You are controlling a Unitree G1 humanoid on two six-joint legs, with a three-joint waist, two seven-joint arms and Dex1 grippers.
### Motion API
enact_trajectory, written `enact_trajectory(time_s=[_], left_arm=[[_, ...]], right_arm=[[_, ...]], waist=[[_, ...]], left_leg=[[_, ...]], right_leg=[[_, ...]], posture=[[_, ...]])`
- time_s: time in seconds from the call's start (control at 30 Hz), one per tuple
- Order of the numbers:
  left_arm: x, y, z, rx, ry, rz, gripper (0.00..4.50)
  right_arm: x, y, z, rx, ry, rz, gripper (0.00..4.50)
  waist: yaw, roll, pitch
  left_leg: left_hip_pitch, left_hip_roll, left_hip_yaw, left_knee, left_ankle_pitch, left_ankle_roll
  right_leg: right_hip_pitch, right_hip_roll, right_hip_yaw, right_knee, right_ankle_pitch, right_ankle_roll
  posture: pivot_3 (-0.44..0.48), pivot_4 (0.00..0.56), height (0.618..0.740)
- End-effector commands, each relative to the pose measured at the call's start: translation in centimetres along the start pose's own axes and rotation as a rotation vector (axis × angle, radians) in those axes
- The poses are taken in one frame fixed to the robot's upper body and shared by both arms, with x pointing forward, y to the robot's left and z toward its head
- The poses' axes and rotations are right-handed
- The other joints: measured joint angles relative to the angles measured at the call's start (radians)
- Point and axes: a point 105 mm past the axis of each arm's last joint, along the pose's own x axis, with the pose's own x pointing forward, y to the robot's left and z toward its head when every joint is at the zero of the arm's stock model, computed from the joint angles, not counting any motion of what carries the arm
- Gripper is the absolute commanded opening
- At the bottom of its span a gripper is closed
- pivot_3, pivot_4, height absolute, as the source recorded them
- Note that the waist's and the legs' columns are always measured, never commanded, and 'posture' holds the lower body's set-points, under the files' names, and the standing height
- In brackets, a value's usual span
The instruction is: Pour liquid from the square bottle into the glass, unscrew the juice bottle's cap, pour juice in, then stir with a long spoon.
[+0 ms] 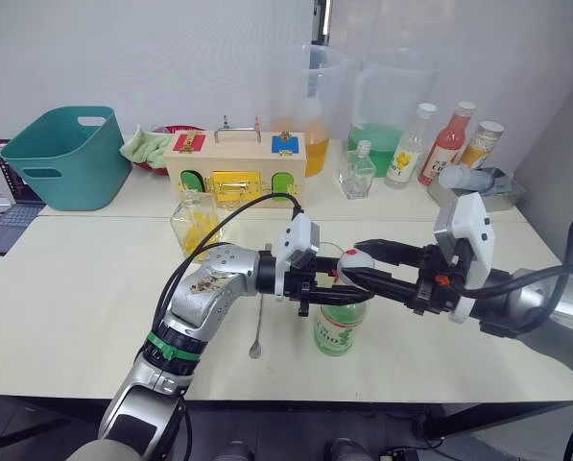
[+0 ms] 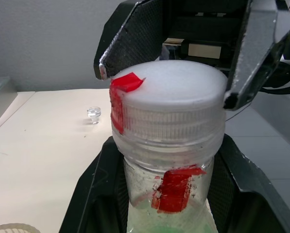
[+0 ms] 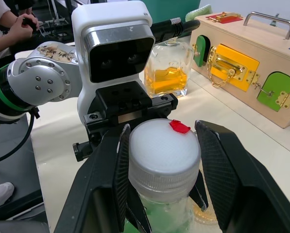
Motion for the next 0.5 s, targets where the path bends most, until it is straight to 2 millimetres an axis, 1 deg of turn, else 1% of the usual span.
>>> enact_trajectory(time_s=[0.03, 0.13, 0.3, 0.4, 0.5], left_arm=[[0.3, -0.3, 0.4, 0.026, 0.001, -0.004, 1.53], [0.2, -0.2, 0.4, 0.030, 0.003, 0.002, 1.53], [0.0, -0.5, 0.6, 0.041, 0.000, 0.005, 1.53], [-0.1, -0.7, 0.4, 0.042, 0.008, 0.007, 1.53], [-0.1, -0.7, 0.3, 0.048, 0.013, 0.014, 1.53]], right_arm=[[0.1, 0.7, -0.1, -0.042, 0.024, 0.089, 1.60], [0.0, 0.9, -0.2, -0.060, 0.033, 0.150, 1.60], [-0.7, 0.0, 0.4, -0.139, 0.065, 0.443, 1.60], [-0.6, -0.8, 0.9, -0.199, 0.050, 0.549, 1.60], [-0.8, -1.3, 0.9, -0.214, 0.055, 0.654, 1.60]], waist=[[0.000, 0.000, 0.000], [0.000, 0.000, 0.000], [-0.004, 0.000, 0.000], [-0.009, 0.000, 0.000], [-0.010, 0.000, 0.000]], left_leg=[[0.000, 0.000, 0.000, 0.000, 0.000, 0.000], [0.000, 0.000, 0.000, 0.000, 0.000, 0.000], [0.000, 0.000, 0.001, 0.000, 0.000, 0.000], [0.000, 0.000, 0.001, 0.000, 0.000, 0.000], [0.000, 0.000, 0.001, 0.000, 0.000, 0.000]], right_leg=[[0.000, 0.000, 0.000, 0.000, 0.000, 0.000], [0.000, 0.000, 0.000, 0.000, 0.000, 0.000], [0.000, 0.000, 0.000, 0.000, 0.000, 0.000], [-0.001, 0.000, 0.000, -0.001, 0.000, 0.000], [-0.001, 0.000, 0.000, -0.001, 0.000, 0.000]], posture=[[0.000, 0.150, 0.740], [0.000, 0.150, 0.740], [0.000, 0.150, 0.740], [0.000, 0.150, 0.740], [0.000, 0.150, 0.740]])
